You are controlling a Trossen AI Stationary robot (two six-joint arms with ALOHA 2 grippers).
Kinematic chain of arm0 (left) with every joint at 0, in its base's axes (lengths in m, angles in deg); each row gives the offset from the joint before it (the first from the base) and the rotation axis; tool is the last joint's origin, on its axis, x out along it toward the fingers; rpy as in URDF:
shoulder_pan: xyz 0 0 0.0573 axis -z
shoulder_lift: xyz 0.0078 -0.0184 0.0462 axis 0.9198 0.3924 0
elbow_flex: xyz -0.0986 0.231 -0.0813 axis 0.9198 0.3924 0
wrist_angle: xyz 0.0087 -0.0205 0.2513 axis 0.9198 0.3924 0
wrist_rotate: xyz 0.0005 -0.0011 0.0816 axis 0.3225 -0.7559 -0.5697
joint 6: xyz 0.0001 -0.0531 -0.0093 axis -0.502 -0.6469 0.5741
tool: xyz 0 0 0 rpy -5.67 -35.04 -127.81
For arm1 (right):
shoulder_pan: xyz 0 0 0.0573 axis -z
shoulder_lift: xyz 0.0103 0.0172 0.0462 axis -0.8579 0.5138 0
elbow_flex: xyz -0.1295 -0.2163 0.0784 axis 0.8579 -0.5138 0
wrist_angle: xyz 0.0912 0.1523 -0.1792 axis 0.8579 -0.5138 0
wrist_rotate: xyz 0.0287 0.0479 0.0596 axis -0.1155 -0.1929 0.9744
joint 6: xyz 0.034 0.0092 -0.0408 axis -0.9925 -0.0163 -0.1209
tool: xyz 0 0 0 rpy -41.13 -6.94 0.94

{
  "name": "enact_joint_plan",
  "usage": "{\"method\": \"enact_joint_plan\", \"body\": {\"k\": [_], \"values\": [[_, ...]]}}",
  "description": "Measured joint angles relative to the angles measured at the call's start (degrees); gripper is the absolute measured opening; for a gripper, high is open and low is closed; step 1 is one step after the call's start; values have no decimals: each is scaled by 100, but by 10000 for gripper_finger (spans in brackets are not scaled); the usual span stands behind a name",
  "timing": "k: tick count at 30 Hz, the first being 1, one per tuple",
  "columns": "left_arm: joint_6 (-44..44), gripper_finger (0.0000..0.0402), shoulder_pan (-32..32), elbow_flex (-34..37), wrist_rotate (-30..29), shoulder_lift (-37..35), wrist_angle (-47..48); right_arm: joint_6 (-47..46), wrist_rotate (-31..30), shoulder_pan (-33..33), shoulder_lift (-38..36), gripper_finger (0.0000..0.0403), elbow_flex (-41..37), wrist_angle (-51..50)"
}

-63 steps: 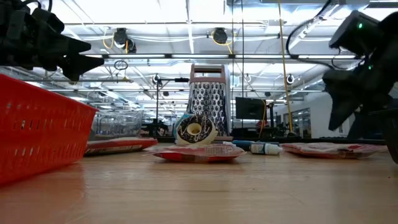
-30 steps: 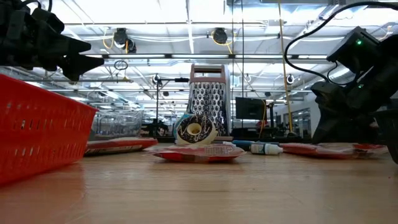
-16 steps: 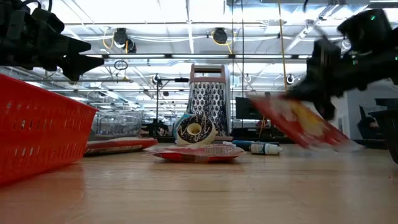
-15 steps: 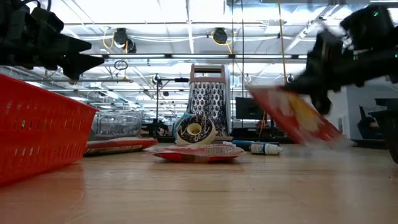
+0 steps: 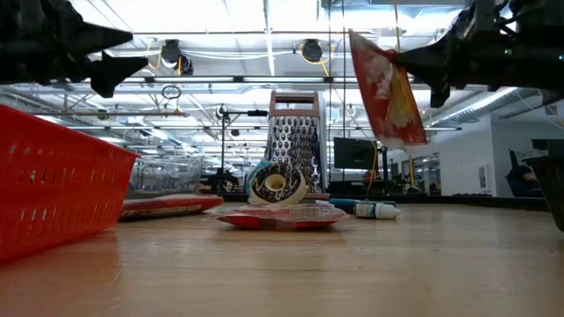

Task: Pick & Place Food Item
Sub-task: Put the right red popcorn bag into the transparent bin

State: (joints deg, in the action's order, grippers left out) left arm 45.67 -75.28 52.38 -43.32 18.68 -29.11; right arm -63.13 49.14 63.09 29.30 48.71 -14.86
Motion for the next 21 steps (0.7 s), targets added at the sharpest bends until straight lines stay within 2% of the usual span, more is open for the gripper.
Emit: {"method": "enact_joint_plan", "body": {"k": [7,10,12,16,18,21], "values": [[-1224,310,4,2,-104,0,-529,314,-659,5,265,0,2,2],[-1862,310,4,-3,-86,-1,-672,317,-686,43,382,0,2,0],[-1953,310,4,-1,-146,1,-609,311,-683,55,457,0,2,3],[-2032,310,4,0,-637,6,-512,332,-685,55,583,0,2,12],[-2371,310,7,0,-840,127,-491,322,-683,55,646,0,7,49],[-2686,310,11,0,-848,557,-740,323,-684,54,765,0,8,173]]}}
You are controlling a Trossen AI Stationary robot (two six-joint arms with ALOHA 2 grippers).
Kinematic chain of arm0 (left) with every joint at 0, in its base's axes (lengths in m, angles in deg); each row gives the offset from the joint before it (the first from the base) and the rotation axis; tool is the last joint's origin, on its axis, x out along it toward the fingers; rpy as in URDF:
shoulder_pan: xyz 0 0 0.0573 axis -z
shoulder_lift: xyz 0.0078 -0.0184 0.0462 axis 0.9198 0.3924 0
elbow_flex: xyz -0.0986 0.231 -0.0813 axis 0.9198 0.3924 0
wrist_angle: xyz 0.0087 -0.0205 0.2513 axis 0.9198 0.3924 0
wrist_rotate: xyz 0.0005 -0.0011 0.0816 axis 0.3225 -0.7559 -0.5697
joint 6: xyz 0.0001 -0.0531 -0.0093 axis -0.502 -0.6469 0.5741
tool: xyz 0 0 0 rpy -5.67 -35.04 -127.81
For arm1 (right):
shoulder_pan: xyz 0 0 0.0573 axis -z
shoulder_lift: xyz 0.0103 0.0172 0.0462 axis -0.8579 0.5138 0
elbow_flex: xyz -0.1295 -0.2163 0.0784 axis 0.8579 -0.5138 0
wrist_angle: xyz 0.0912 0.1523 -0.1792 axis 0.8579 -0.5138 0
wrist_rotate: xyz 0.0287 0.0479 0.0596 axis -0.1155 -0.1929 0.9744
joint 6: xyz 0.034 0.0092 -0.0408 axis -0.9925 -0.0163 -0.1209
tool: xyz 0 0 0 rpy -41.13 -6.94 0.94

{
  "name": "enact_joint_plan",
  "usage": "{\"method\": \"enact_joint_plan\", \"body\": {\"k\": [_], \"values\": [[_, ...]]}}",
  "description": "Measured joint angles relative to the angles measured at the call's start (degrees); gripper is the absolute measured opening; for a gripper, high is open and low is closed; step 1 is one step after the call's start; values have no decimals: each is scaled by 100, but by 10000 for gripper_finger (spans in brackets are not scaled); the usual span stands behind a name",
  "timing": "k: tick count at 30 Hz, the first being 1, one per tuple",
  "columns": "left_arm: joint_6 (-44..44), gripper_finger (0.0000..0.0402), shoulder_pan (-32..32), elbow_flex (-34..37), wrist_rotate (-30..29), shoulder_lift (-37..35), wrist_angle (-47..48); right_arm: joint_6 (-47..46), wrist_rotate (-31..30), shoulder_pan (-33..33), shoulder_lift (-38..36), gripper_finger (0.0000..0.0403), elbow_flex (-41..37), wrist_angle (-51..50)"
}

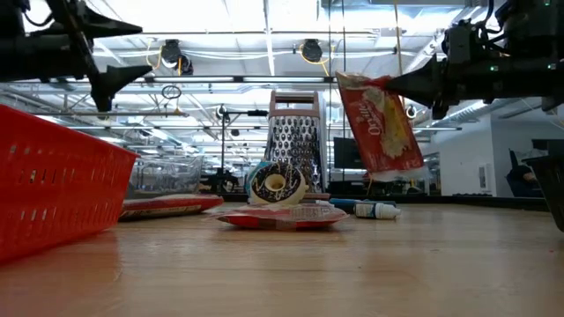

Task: Pick & Place Food Item
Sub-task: Put the right red popcorn bag into the transparent bin

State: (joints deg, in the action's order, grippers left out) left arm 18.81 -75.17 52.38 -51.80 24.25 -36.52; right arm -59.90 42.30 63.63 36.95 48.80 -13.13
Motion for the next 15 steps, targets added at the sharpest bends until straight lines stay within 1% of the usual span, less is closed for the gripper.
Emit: {"method": "enact_joint_plan", "body": {"k": [3,6,10,15], "values": [[-37,310,55,-126,-11,753,-240,39,-1,0,162,0,71,109],[109,310,138,-512,-44,1776,-357,108,0,-1,409,0,308,99],[488,310,189,-1373,64,3297,-350,242,18,-23,898,0,731,3],[1119,310,203,-2659,652,4999,-266,290,22,-28,1531,0,1237,-428]]}}
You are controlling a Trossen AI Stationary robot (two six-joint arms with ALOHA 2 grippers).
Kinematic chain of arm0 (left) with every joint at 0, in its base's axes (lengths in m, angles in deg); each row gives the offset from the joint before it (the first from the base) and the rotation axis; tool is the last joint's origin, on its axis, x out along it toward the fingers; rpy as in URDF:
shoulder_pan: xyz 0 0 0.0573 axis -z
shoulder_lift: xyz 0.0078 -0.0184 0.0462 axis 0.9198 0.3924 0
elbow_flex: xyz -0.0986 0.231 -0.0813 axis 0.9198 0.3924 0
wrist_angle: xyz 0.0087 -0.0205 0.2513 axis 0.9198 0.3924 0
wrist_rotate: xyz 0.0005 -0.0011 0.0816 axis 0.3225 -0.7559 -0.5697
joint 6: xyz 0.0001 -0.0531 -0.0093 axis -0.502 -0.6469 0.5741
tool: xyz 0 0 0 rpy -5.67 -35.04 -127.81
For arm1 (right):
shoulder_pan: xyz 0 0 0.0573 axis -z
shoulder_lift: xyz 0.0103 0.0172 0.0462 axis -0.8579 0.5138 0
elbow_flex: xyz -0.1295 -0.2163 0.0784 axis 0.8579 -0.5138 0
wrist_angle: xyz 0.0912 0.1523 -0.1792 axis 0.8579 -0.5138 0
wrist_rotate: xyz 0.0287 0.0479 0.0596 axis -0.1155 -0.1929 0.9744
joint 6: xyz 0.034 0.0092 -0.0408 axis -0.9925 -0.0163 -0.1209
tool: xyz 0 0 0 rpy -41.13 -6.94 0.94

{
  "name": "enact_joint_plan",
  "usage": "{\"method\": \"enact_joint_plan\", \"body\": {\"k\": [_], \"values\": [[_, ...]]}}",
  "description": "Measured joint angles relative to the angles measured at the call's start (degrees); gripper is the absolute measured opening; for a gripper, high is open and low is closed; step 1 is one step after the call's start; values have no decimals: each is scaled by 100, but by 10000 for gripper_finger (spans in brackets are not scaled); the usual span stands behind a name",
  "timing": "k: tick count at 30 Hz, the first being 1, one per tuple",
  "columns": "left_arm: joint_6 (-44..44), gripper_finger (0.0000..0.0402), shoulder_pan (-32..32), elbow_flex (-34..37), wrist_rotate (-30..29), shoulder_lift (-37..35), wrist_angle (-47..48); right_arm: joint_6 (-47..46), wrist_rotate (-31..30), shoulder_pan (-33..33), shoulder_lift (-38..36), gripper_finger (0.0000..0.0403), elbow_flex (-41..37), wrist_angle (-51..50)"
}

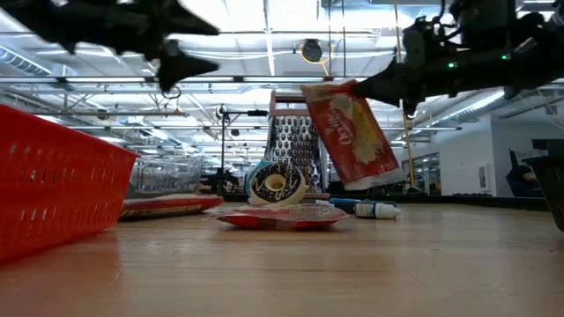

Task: Pick & Place Food Item
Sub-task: Put the right red popcorn bag into the transparent bin

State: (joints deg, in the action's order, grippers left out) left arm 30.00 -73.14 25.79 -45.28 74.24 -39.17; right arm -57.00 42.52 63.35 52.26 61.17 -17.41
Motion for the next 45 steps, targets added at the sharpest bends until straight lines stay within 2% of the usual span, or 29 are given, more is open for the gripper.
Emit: {"method": "enact_joint_plan", "body": {"k": [7,12,15,19,25,28,39,41,45], "values": [[747,310,-2,-1758,98,1841,852,55,6,-166,430,0,413,-3],[1001,310,-7,-2578,358,2722,1178,320,5,-287,443,0,558,9],[1060,310,-1,-2878,584,3070,1181,377,3,-323,443,0,562,90],[1095,310,-5,-3076,589,3365,1201,391,6,-328,443,0,562,84],[942,305,-59,-3094,518,3446,1372,493,11,-412,443,0,562,101],[939,268,-59,-3094,517,3410,1513,516,10,-419,443,0,562,101],[595,32,-233,-3096,551,3380,1506,380,-1,-415,443,5,562,84],[629,12,-276,-3096,551,3261,1589,383,5,-415,441,11,562,111],[785,14,-299,-3092,235,2749,1960,401,3,-415,403,22,563,100]]}}
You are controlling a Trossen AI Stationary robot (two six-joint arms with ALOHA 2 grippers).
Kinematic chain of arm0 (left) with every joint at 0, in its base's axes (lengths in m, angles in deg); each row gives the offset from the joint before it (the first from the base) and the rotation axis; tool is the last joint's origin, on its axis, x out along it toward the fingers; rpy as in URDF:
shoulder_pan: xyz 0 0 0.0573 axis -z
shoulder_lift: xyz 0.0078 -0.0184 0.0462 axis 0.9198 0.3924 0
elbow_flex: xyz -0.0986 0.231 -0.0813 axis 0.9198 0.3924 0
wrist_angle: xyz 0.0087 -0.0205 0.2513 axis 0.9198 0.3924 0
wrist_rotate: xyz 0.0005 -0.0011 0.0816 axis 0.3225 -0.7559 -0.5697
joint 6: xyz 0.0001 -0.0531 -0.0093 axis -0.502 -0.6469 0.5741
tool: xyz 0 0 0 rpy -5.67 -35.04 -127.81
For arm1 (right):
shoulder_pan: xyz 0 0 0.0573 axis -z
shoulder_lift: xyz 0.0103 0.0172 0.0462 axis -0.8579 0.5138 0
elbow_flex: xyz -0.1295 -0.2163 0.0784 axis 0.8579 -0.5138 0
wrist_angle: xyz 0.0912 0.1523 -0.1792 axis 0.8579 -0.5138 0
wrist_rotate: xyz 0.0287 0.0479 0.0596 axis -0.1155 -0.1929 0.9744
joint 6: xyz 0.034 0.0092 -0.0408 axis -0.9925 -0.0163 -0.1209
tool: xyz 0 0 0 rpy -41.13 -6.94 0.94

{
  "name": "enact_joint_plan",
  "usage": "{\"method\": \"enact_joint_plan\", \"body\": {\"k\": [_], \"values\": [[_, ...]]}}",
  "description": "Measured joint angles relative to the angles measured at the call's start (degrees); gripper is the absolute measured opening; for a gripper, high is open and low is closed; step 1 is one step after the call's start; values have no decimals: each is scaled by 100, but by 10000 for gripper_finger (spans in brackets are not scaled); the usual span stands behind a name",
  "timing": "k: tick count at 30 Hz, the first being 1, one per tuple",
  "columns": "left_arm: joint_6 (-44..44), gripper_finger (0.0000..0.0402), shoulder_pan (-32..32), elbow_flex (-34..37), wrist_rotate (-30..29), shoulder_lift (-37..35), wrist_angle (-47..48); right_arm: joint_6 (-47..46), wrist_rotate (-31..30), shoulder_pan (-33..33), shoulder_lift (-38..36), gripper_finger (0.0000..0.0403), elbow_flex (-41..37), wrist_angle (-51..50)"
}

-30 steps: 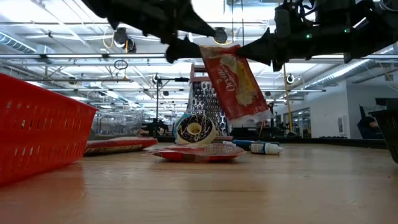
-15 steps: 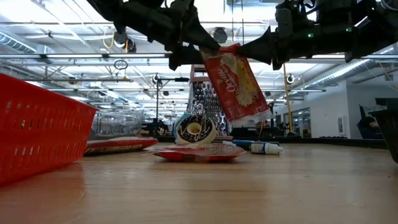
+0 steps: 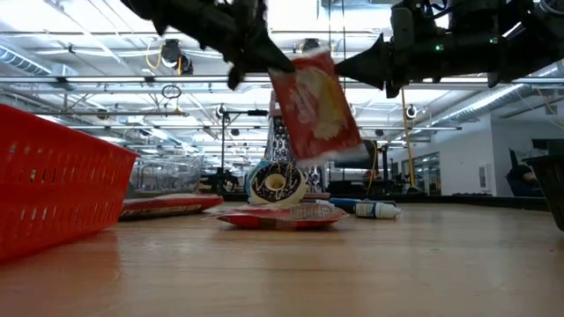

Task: Pick & Place Food Item
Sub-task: Put the right red popcorn bag into the transparent bin

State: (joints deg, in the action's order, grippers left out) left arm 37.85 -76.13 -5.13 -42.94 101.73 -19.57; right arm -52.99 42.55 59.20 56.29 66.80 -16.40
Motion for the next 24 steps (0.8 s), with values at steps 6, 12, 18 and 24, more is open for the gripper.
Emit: {"method": "enact_joint_plan", "body": {"k": [6,12,18,24], "values": [[300,8,184,-2,-1731,-1247,1062,5,10,-2,-201,28,-8,-171],[-53,6,605,82,-3959,-2369,2189,67,7,-2,-236,28,-10,-184],[-1520,5,843,922,-5748,-3436,2476,69,4,-2,-231,27,-10,-195],[-2985,5,846,2129,-7162,-4373,2496,69,4,0,-231,29,-10,-231]]}}
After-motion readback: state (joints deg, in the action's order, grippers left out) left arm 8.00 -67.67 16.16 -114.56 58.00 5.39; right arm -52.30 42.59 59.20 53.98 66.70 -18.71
